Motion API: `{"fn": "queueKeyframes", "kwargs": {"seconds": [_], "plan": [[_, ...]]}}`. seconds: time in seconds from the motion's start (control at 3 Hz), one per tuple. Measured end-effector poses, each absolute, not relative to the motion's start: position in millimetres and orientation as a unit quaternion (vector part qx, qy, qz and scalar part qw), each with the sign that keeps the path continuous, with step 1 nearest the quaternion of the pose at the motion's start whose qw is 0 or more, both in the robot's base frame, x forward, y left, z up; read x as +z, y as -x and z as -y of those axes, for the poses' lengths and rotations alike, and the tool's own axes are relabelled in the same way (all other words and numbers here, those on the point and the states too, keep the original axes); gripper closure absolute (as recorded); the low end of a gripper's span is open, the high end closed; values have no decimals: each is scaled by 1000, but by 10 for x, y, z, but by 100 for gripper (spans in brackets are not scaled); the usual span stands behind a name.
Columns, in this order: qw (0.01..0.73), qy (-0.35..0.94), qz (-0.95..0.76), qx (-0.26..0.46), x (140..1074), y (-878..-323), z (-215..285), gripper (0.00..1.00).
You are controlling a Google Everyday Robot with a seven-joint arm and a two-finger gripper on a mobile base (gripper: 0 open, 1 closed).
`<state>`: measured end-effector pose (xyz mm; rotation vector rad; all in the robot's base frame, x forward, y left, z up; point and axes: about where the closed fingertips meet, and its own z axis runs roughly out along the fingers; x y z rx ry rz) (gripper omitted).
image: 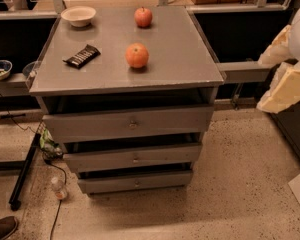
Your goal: Open top drawer
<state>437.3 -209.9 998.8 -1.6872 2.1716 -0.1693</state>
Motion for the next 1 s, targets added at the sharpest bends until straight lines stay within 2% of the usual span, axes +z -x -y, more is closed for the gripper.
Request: {"fn": "queueKeyframes", "kwargs": {"seconds": [0.33, 0.67, 1.0], "plan": [[192, 601, -774, -60, 9989, -4373, 2099, 7], [192, 601, -773, -60, 9989, -4373, 2098, 0], [192, 601, -773, -61, 9989, -4371, 2096, 0]]}}
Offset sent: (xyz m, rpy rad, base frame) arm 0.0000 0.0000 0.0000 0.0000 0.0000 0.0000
